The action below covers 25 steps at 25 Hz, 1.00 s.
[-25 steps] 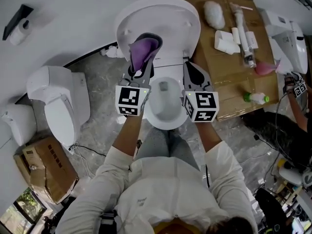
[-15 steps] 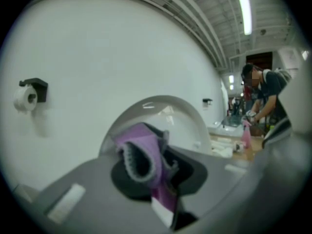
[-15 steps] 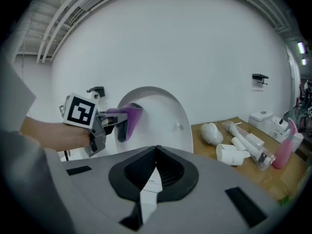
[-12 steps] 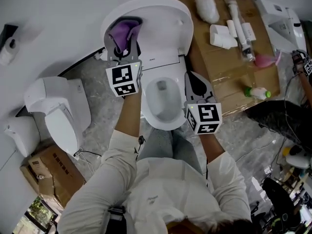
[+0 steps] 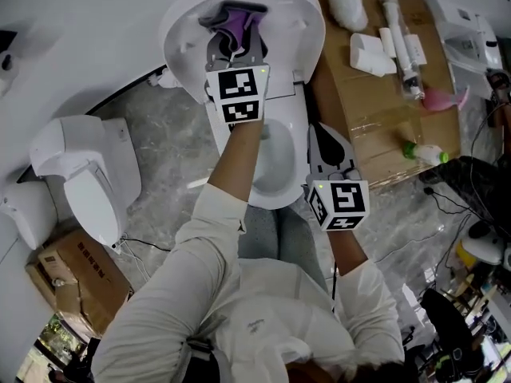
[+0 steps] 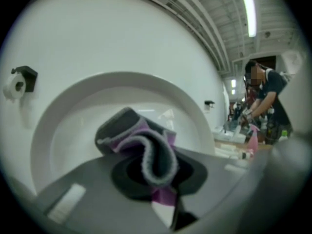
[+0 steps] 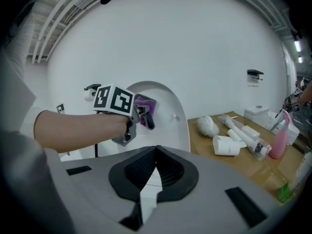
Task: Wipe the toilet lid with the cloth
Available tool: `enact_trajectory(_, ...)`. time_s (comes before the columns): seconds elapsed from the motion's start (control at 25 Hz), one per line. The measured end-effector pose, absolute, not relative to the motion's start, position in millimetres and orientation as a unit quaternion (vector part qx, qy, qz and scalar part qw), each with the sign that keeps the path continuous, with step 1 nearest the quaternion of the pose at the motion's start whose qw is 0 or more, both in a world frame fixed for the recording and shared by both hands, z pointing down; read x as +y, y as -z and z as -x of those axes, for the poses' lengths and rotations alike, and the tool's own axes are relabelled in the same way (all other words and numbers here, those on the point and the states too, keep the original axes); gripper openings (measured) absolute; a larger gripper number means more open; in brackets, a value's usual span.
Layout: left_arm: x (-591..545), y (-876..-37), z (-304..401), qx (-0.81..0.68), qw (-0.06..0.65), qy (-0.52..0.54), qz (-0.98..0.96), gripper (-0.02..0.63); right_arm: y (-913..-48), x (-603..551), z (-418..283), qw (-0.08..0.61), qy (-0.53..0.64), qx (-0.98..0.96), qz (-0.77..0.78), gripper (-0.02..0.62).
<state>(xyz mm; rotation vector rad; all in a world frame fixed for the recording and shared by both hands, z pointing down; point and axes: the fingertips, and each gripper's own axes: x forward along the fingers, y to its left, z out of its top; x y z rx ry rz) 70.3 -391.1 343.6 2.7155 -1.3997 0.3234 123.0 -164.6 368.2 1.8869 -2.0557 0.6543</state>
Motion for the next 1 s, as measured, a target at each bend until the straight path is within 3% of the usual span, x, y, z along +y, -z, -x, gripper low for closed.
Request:
enact_trajectory(0.44, -369.7, -381.9, -148.2, -0.379, 0.004, -0.116, -0.918, 0.049, -386.8, -146.5, -136.5, 0.153, -0.220, -0.720, -0.641, 0.012)
enact_trajectory(1.0, -384.2, -447.4, 17.5, -0.501, 0.017, -0.189, -0.845, 0.049, -375.3, -215.5, -105.3, 0.116, -0.156, -0.794, -0.575, 0.012)
